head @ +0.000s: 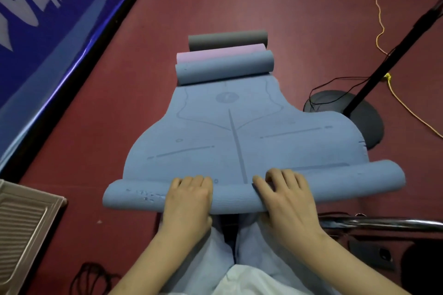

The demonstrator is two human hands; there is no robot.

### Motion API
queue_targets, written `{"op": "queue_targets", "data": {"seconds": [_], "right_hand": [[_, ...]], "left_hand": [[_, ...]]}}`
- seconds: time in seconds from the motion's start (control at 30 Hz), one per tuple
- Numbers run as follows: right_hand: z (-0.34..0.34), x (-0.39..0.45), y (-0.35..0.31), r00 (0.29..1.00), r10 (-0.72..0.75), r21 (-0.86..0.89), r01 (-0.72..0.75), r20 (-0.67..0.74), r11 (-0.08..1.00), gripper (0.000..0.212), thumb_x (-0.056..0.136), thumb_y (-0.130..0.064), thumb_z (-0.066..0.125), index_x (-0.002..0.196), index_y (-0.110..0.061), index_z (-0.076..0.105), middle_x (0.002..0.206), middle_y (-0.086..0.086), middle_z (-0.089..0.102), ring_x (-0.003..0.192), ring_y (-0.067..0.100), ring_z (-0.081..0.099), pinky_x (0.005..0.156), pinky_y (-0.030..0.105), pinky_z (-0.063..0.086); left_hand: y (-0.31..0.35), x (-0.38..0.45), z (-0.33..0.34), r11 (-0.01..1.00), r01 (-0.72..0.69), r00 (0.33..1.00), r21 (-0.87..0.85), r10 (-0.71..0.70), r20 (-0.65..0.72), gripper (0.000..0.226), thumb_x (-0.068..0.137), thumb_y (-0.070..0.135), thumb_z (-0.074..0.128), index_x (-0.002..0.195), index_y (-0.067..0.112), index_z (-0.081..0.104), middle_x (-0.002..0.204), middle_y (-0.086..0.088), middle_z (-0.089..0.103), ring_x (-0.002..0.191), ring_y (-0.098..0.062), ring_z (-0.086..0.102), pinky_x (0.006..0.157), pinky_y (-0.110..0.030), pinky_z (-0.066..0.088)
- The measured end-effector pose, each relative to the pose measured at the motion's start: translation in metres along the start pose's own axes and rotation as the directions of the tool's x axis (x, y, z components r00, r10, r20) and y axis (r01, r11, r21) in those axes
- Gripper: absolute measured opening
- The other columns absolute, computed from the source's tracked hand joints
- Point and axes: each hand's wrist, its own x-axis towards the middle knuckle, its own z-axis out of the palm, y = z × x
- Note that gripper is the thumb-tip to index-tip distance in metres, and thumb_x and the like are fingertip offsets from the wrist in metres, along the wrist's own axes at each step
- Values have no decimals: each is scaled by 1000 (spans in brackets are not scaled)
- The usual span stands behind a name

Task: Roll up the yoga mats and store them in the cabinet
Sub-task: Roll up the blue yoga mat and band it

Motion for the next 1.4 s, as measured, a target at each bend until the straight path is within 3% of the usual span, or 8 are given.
{"op": "queue_targets", "data": {"seconds": [0.23, 0.53, 0.63, 0.73, 0.9, 1.07, 1.27, 1.4], "right_hand": [[-13, 22, 7, 975, -118, -23, 124, 190, 992, 51, 40, -29, 68, 85, -21, 48, 87, 1, 48, 81, 28, 46, 64, 39, 32], [-42, 82, 16, 746, -157, 115, 108, 647, 987, 28, 83, -22, 57, 109, -21, 47, 109, 1, 47, 114, 25, 43, 89, 36, 37], [-38, 73, 10, 831, -110, 33, 110, 545, 993, 35, 75, -24, 62, 104, -21, 43, 110, 4, 50, 110, 27, 40, 83, 36, 33], [-16, 53, 3, 973, -89, -89, 110, 213, 990, 56, 50, -17, 76, 97, -20, 46, 92, 5, 48, 87, 28, 45, 68, 38, 31], [10, 44, -1, 978, -190, -168, 174, -88, 970, 29, 61, -9, 70, 81, -18, 51, 75, 2, 47, 73, 28, 45, 69, 39, 29], [-8, 82, 3, 934, -207, -69, 236, 291, 969, 50, 60, -24, 80, 101, -19, 53, 101, 3, 56, 96, 28, 53, 72, 40, 33], [-33, 134, 11, 635, -157, 119, 103, 756, 988, 60, 61, -36, 88, 112, -21, 60, 110, 4, 65, 99, 26, 65, 84, 39, 57], [-27, 120, 4, 812, -131, -7, 164, 569, 986, 50, 70, -28, 79, 111, -16, 55, 113, 7, 58, 108, 28, 55, 88, 37, 47]], "left_hand": [[4, 2, 3, 997, 78, 996, -26, -79, -47, 52, 30, 6, 71, 77, 17, 52, 86, -8, 48, 80, -32, 47, 61, -38, 38], [8, -1, 16, 999, 20, 989, -30, -24, -146, 57, 47, 5, 70, 103, 0, 64, 86, -13, 54, 76, -34, 51, 78, -45, 49], [4, 12, 16, 999, 50, 994, -1, -49, -97, 51, 44, 8, 73, 94, 9, 62, 79, -8, 51, 70, -31, 50, 67, -40, 40], [6, 21, 11, 999, 48, 998, -16, -49, -51, 52, 36, 9, 76, 85, 14, 58, 74, -5, 52, 66, -29, 51, 62, -38, 41], [8, 29, 7, 999, 21, 1000, -33, -22, -13, 56, 23, 11, 74, 75, 19, 52, 65, -1, 52, 58, -25, 53, 55, -34, 40], [3, 35, 9, 994, 87, 993, -72, -92, -70, 49, 34, 8, 67, 81, 18, 54, 81, -1, 49, 77, -26, 48, 64, -32, 27], [1, 42, 10, 998, 18, 993, -60, -25, -113, 55, 39, 8, 76, 93, 14, 62, 75, -3, 52, 71, -29, 50, 61, -38, 40], [-2, 57, 6, 1000, 16, 1000, -13, -16, -4, 52, 32, 2, 71, 79, 17, 57, 64, -2, 51, 60, -29, 51, 56, -34, 38]]}}
